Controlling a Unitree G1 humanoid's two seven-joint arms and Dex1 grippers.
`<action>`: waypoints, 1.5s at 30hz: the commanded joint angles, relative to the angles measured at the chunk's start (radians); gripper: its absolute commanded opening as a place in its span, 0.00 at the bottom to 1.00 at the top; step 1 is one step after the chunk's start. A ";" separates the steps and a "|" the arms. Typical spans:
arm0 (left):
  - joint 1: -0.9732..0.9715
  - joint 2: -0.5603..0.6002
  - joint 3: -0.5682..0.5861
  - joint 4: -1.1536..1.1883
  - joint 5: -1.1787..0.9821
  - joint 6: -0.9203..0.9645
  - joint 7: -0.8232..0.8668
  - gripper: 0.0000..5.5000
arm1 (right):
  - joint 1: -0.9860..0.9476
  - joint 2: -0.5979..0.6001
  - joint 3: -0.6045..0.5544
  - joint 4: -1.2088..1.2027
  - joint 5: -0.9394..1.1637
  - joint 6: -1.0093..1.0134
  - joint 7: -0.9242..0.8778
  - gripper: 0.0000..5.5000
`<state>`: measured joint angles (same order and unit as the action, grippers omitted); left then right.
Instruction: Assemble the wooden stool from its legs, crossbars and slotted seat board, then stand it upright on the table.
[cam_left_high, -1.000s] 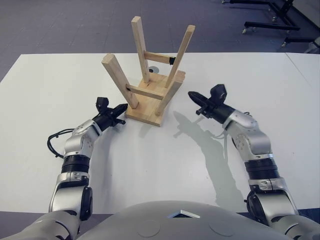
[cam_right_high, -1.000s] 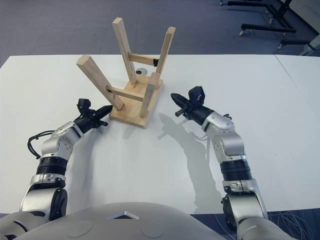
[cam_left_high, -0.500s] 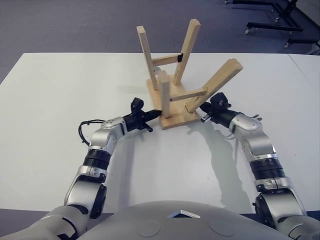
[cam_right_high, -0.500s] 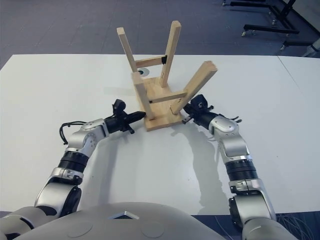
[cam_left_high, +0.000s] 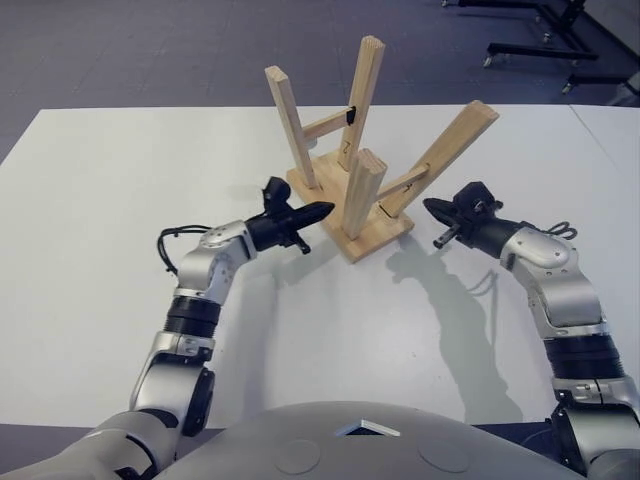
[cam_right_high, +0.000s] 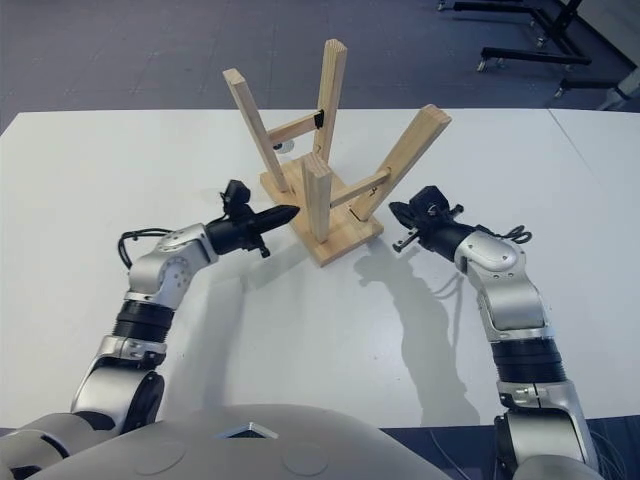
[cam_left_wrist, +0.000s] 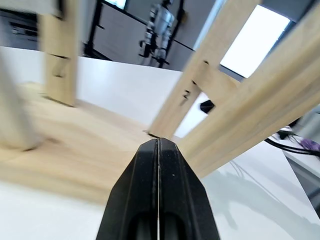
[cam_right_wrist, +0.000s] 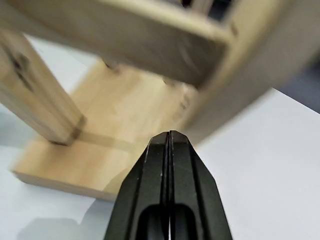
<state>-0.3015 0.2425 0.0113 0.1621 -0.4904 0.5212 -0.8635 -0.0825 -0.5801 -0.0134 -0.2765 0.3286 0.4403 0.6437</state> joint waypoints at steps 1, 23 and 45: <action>0.054 0.090 0.114 -0.057 -0.088 0.073 -0.016 0.00 | 0.017 -0.003 0.012 -0.147 0.051 0.121 -0.015 0.00; 0.040 0.098 0.085 0.084 0.015 -0.075 0.021 0.00 | 0.071 0.104 0.189 0.110 -0.151 -0.031 -0.037 0.00; 0.082 0.095 0.089 0.054 0.004 -0.061 0.043 0.00 | 0.103 0.260 0.174 -0.165 -0.088 0.185 -0.246 0.55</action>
<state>-0.2155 0.3322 0.1022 0.2194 -0.4919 0.4528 -0.8232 0.0500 -0.3365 0.1605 -0.4719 0.2672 0.6315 0.4337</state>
